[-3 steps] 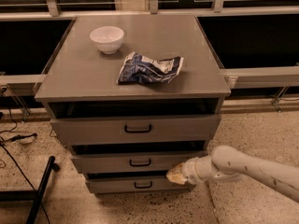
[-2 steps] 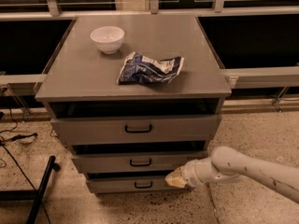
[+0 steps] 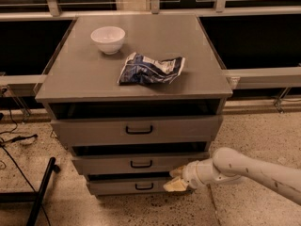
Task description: Close middle drawer
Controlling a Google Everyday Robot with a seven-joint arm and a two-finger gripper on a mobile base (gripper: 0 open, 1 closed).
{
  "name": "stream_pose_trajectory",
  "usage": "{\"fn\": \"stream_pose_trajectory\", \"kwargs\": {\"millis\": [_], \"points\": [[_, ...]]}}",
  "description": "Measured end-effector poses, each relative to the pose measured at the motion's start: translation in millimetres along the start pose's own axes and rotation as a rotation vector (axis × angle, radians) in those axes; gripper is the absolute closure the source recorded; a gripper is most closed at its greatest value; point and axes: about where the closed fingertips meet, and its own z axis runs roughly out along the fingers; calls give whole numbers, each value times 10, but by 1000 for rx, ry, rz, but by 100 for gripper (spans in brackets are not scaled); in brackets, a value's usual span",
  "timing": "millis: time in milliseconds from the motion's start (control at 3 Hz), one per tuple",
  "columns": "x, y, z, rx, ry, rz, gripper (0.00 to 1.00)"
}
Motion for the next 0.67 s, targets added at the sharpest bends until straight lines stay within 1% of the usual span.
{"fn": "stream_pose_trajectory", "kwargs": {"millis": [333, 667], "points": [[0, 0, 1, 0, 0, 0, 0], [0, 1, 1, 0, 0, 0, 0]]}}
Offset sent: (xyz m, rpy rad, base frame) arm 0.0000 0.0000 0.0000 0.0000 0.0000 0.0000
